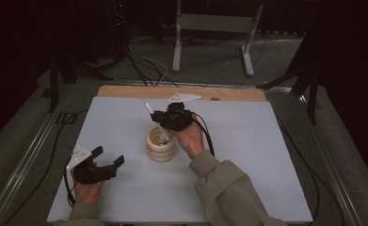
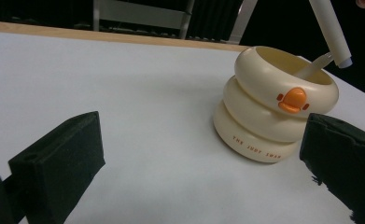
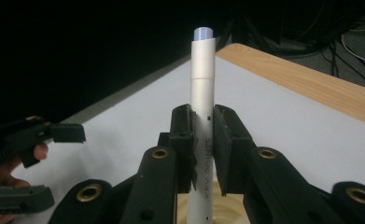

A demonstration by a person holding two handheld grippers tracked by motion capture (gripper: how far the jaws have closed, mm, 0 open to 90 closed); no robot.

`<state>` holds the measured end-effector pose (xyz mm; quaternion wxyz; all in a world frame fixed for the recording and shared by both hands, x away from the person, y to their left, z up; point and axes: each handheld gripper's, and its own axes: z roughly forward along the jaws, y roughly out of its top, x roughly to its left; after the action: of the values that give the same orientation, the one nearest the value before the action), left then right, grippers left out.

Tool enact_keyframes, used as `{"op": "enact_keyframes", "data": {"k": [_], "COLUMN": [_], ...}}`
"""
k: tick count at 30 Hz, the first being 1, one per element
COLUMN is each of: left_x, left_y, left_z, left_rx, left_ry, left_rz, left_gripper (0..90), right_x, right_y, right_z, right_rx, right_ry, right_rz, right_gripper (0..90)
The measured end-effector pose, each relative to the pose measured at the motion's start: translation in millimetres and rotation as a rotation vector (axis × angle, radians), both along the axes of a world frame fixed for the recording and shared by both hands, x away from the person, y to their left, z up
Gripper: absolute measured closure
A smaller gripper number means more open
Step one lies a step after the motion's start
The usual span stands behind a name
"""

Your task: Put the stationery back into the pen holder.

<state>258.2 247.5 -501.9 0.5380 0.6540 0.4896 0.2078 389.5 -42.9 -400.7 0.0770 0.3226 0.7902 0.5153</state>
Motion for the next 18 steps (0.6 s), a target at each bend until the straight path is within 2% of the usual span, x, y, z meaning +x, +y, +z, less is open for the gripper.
{"op": "enact_keyframes", "data": {"k": [11, 18], "left_x": [0.0, 0.1], "left_y": [0.1, -0.1], "left_z": [0.0, -0.1], "left_rx": [-0.001, 0.001], "left_ry": [0.001, 0.002], "left_rz": [0.0, -0.001], "left_gripper": [0.2, 0.2], "right_x": [0.7, -1.1], "right_y": [6.6, 10.2], "right_z": [-8.1, -14.0], "right_rx": [-0.001, -0.025], "right_ry": [-0.024, -0.042], "right_rz": [0.013, 0.012], "right_gripper": [79.0, 78.8]}}
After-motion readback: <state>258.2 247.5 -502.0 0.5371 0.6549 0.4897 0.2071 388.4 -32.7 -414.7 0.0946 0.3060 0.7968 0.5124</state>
